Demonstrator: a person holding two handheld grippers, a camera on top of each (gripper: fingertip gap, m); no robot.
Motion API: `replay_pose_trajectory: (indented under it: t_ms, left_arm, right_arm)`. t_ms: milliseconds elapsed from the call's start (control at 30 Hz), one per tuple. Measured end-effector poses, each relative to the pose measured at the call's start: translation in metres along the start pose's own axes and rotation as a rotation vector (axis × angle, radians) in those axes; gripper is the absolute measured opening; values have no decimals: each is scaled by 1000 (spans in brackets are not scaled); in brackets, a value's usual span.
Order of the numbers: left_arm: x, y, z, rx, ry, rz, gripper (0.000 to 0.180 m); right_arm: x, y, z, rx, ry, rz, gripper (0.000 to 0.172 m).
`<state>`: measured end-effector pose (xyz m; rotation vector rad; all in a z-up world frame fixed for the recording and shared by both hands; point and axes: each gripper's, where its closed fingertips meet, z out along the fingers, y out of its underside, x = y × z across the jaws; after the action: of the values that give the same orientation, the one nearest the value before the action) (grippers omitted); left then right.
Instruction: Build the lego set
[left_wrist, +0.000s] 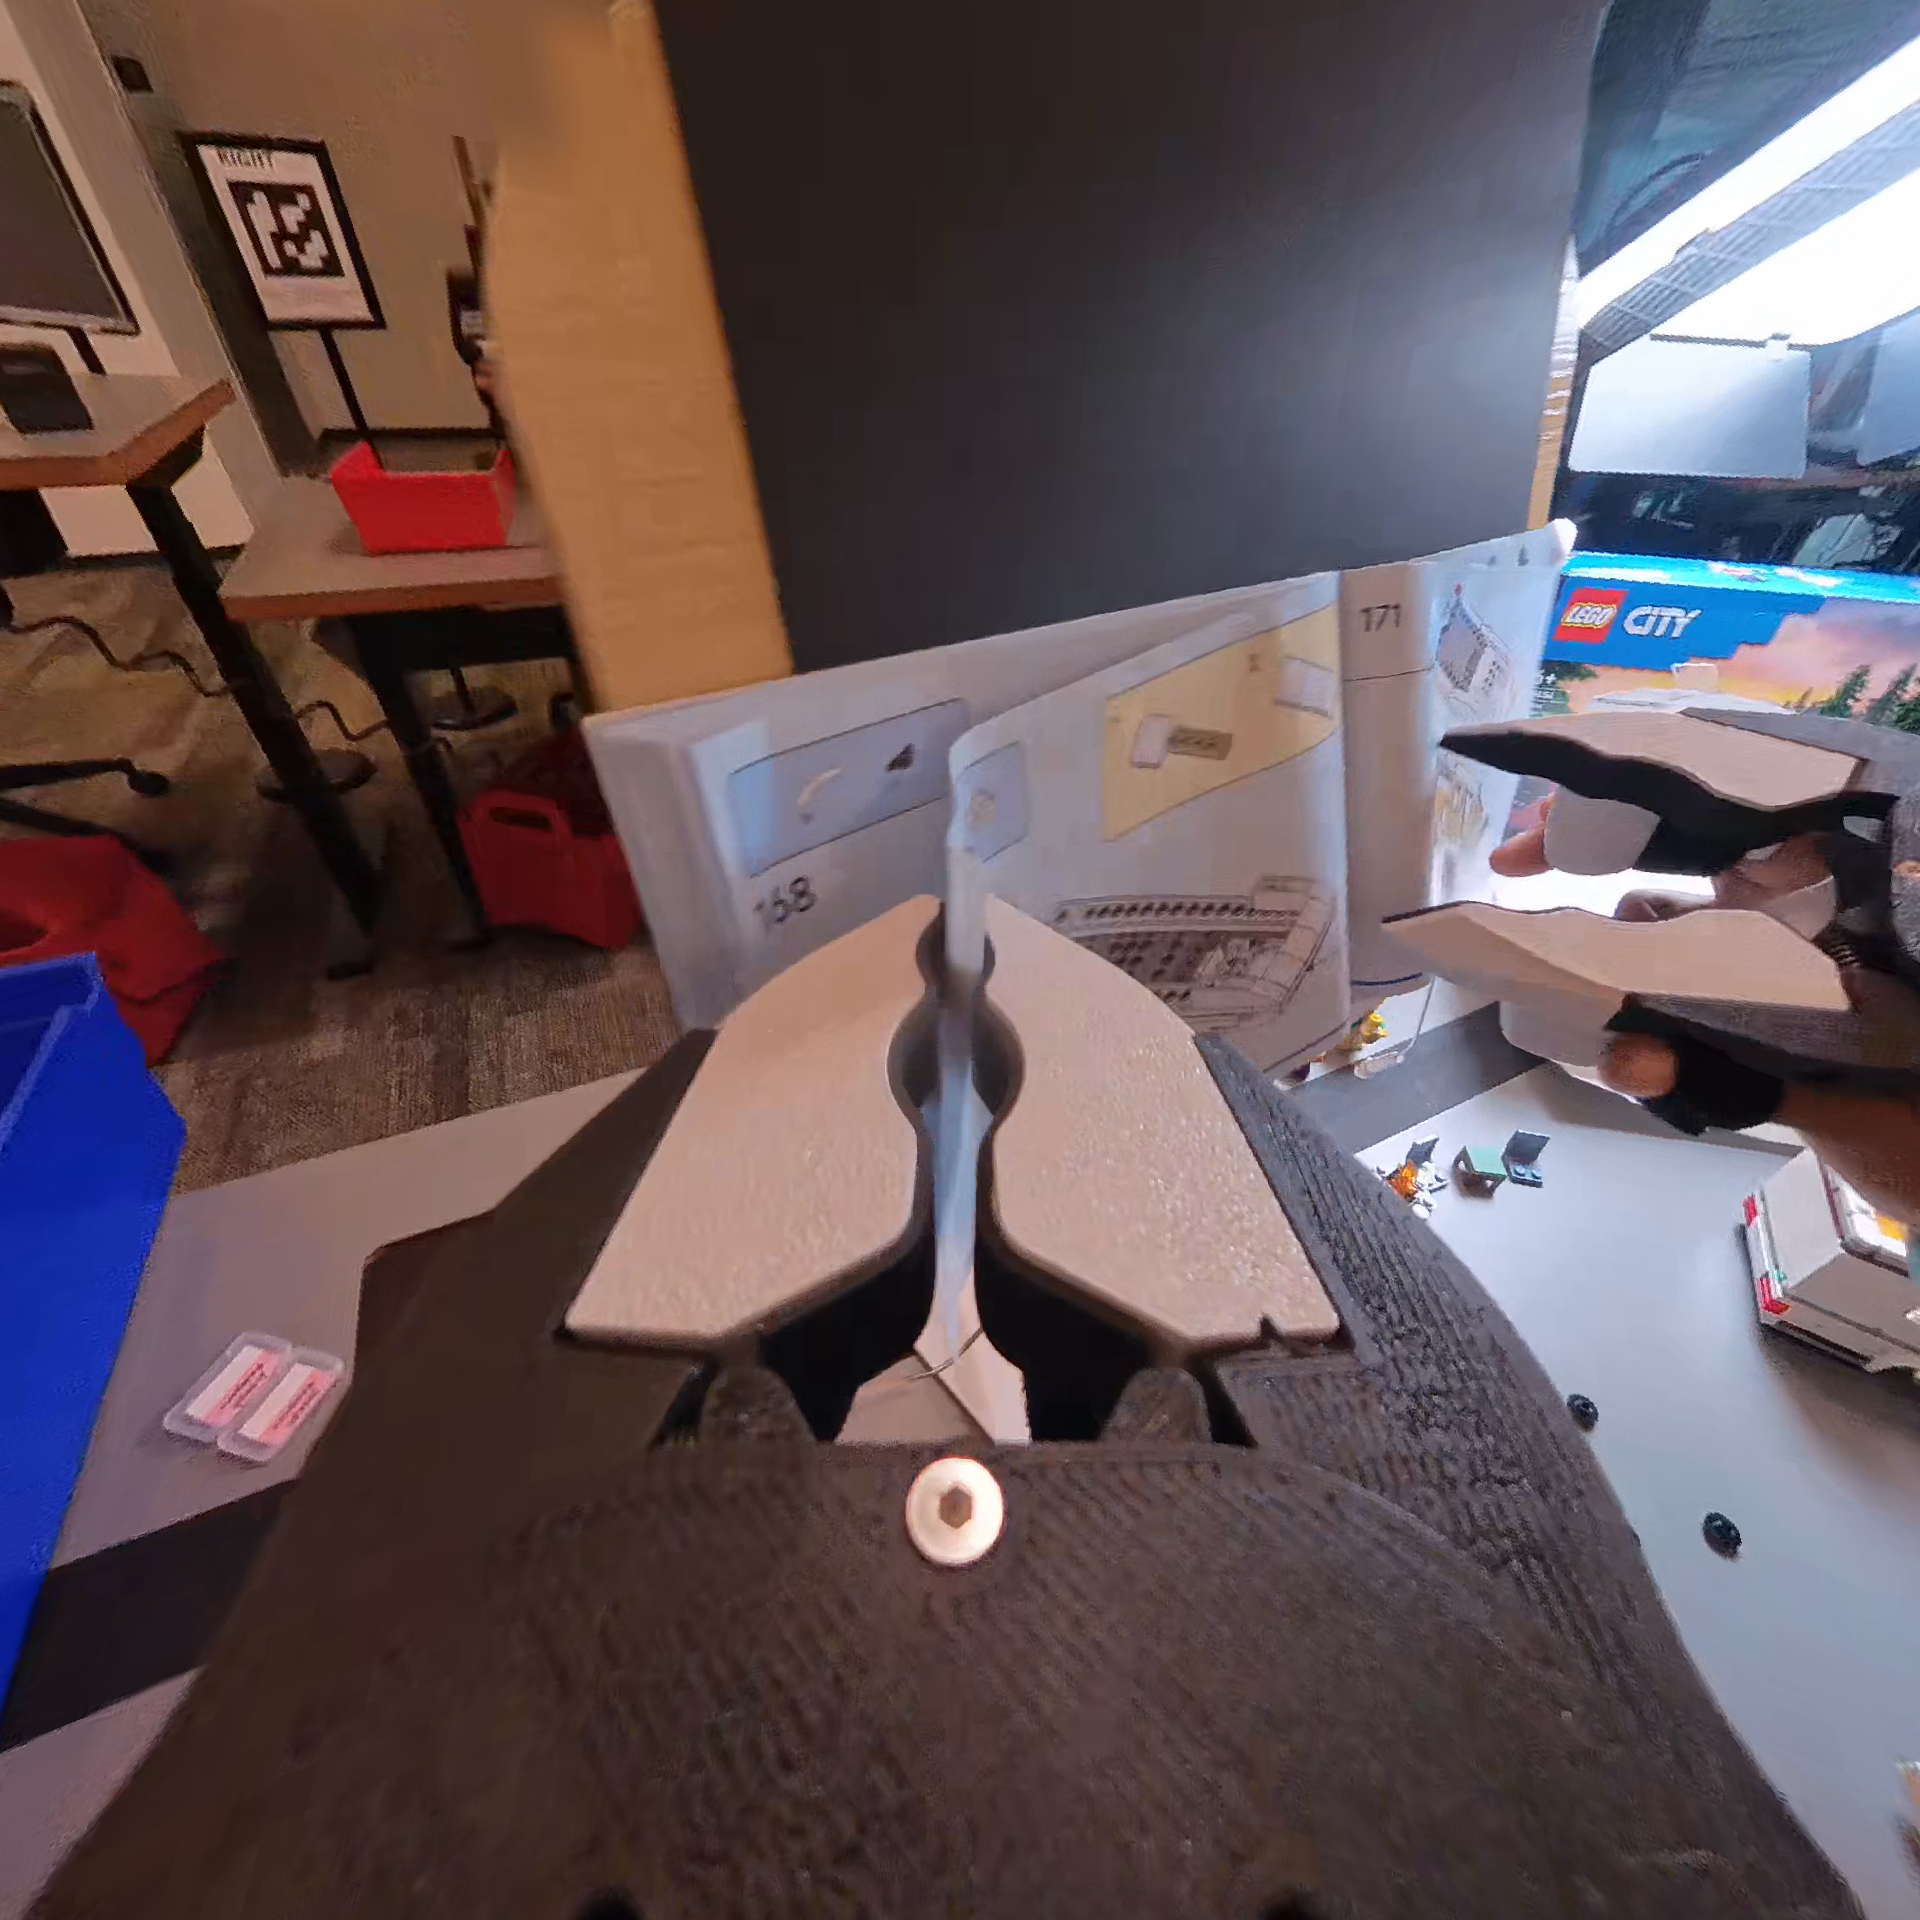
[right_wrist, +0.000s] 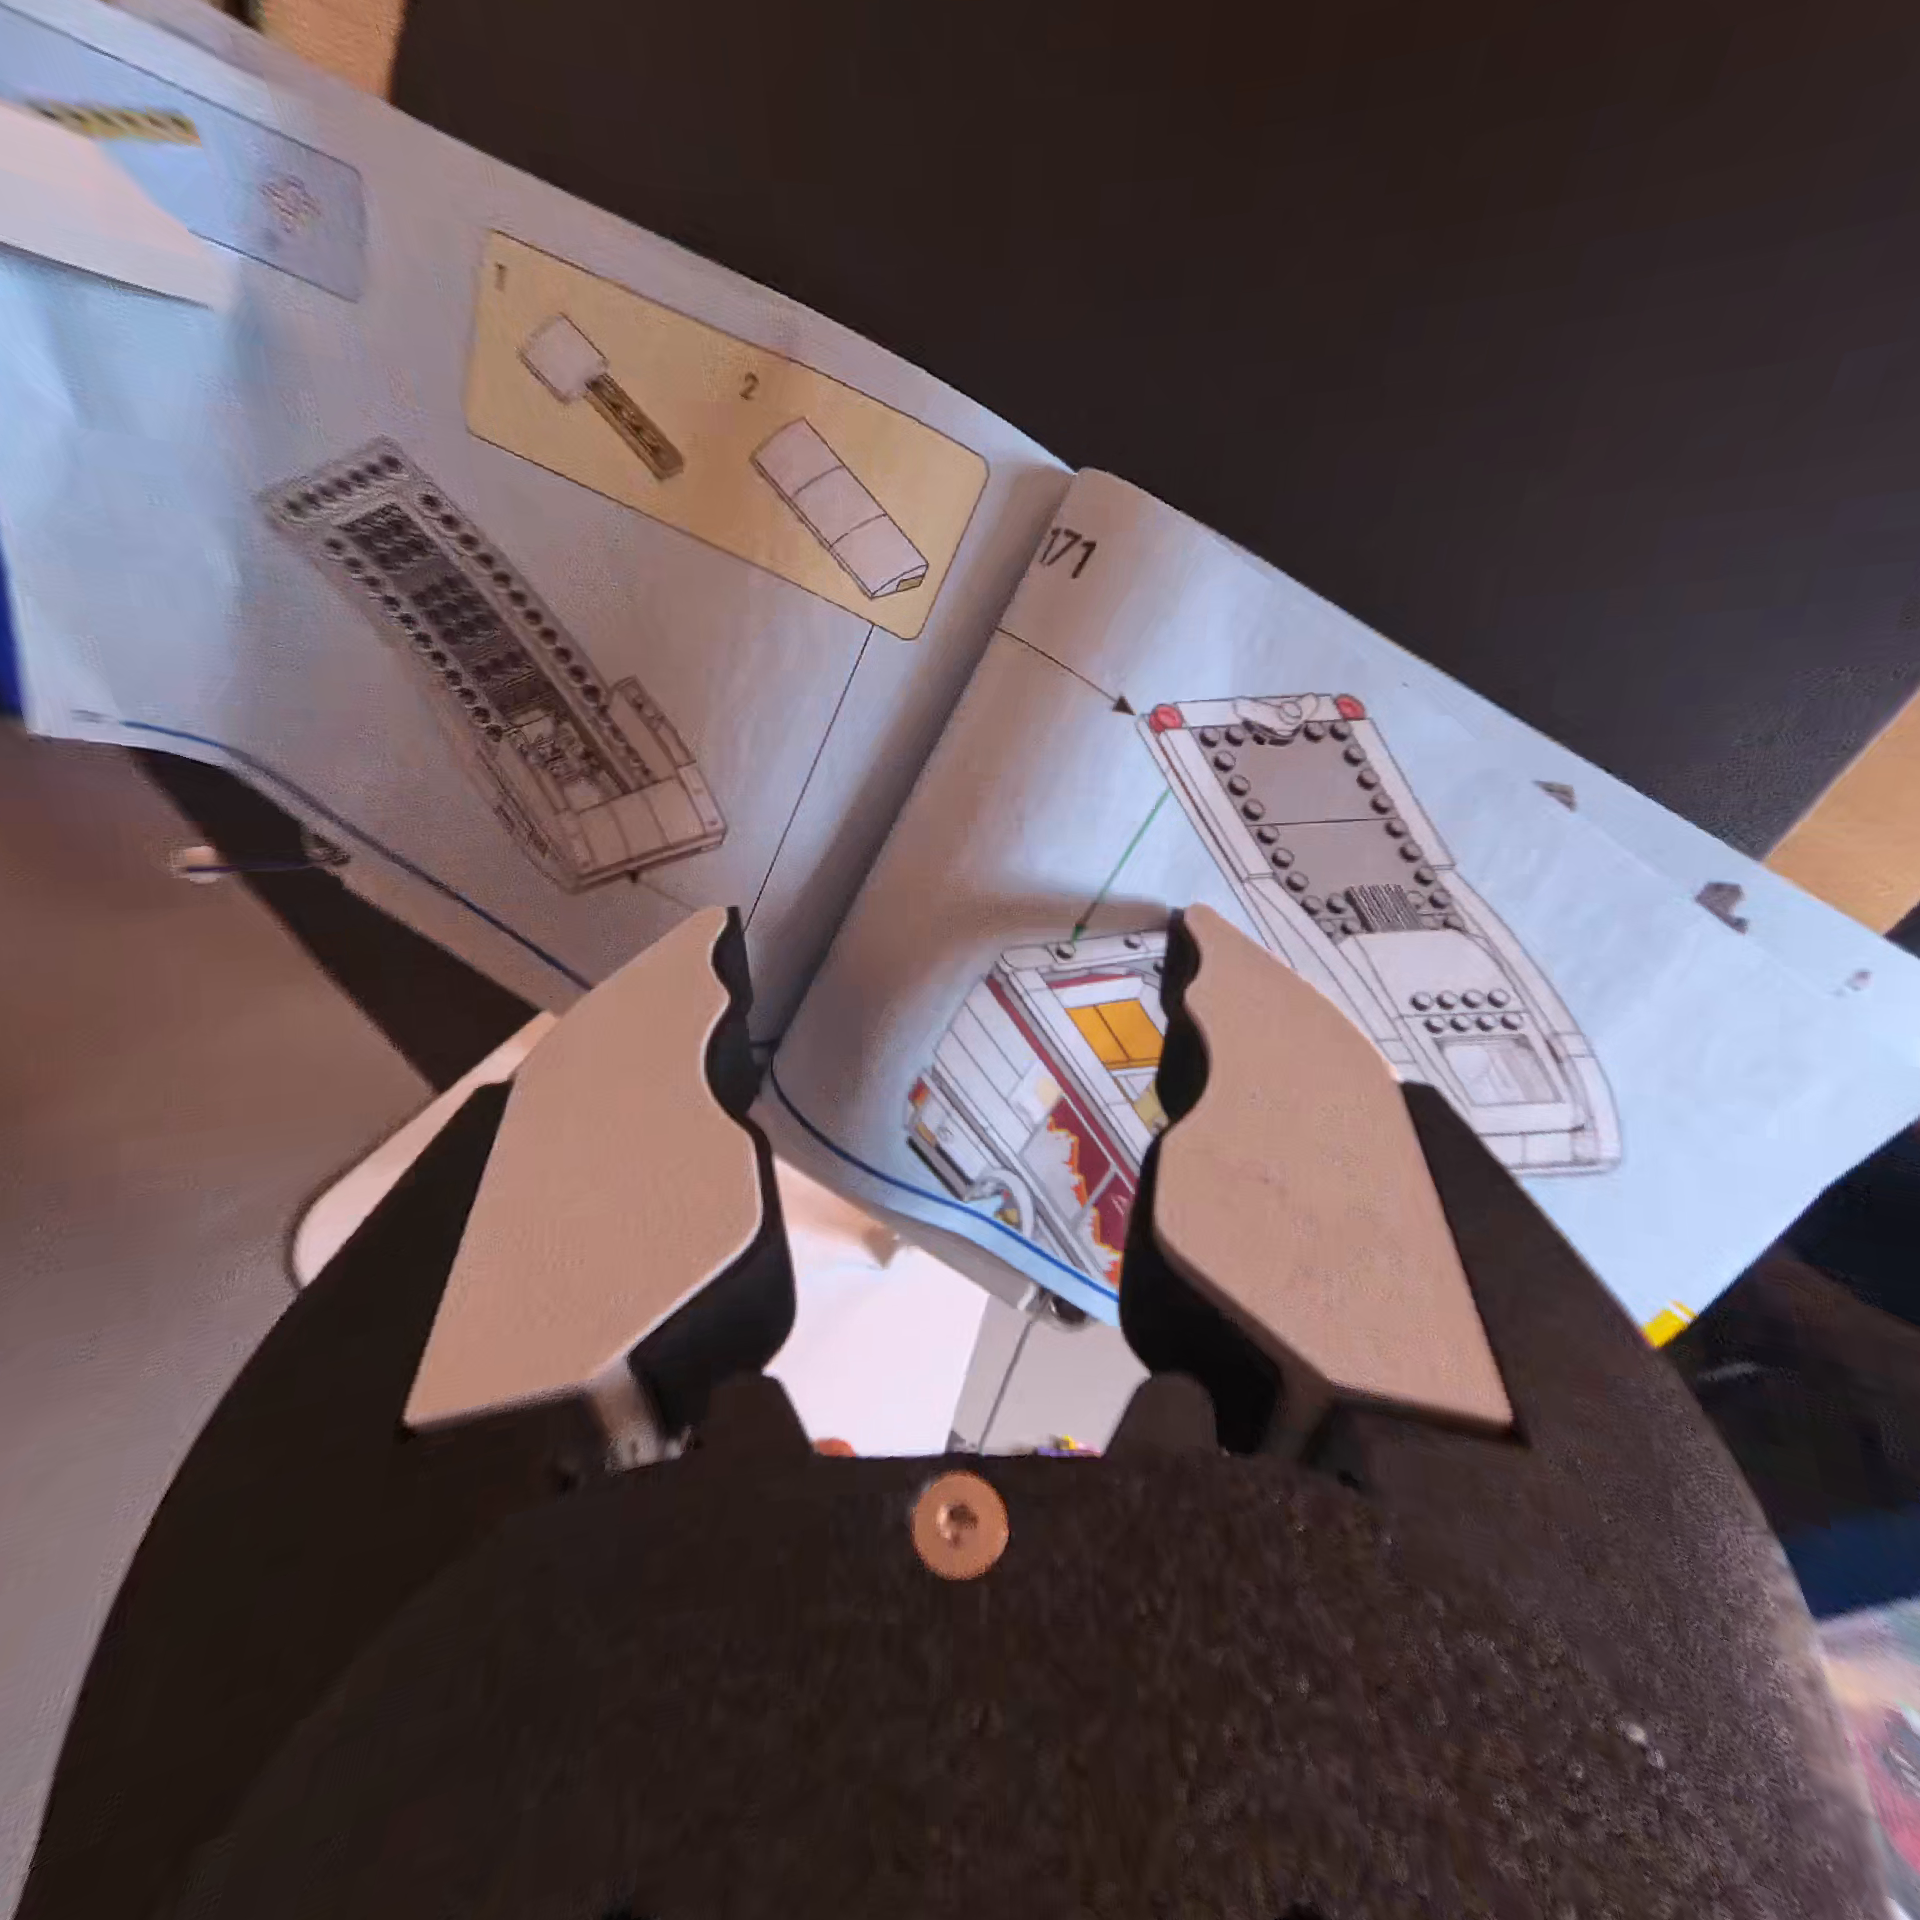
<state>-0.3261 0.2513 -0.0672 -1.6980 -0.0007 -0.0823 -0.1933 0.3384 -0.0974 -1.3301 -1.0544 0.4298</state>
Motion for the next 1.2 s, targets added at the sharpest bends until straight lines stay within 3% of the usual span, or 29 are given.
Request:
replay_pose_trajectory:
  t_ms: [67, 133, 233, 367, 467, 567, 633, 733, 767, 833, 900, 1067, 1200]
  left_arm:
    - [-11, 4, -3, -2, -9, -29, 0]
    - [-16, 9, -6, -6, 2, -37, 0]
    - [-27, 16, -14, -27, -40, -58, 6]
    - [-15, 27, -44, 66, -97, -174, 16]
    - [26, 80, -36, 33, 21, -455, 29]
    - [45, 126, -11, 65, 135, -929, 44]
    - [25, 132, 2, 234, 151, -1194, 52]
    - [-15, 136, 11, 456, 126, -1355, 49]
    - [-24, 129, 7, 553, 158, -1384, 29]
    - [-27, 113, 0, 652, 247, -1355, 13]
    - [-25, 102, -10, 684, 231, -1258, 10]
    - [-14, 90, -27, 705, 100, -1253, 8]
    - [2, 74, -34, 685, 54, -1125, 6]
  right_arm:
    - [-4, 2, 15, -69, 87, -40, 91]
    - [-2, 1, 25, -90, 155, -68, 96]
    - [-3, -1, 29, -77, 178, -59, 96]
    - [-4, 1, 26, -57, 164, -77, 96]
    - [-4, 1, 27, -67, 152, -88, 96]
    - [-5, 1, 27, -84, 150, -97, 96]
    - [-5, 1, 27, -92, 147, -95, 96]
    - [-5, 1, 28, -106, 142, -93, 95]
    - [-5, 1, 28, -111, 143, -95, 95]
    - [-5, 1, 28, -118, 141, -98, 95]
    - [-5, 1, 28, -112, 143, -101, 95]
    - [-10, 0, 30, -101, 149, -101, 92]
    - [-15, -2, 31, -91, 126, -98, 89]
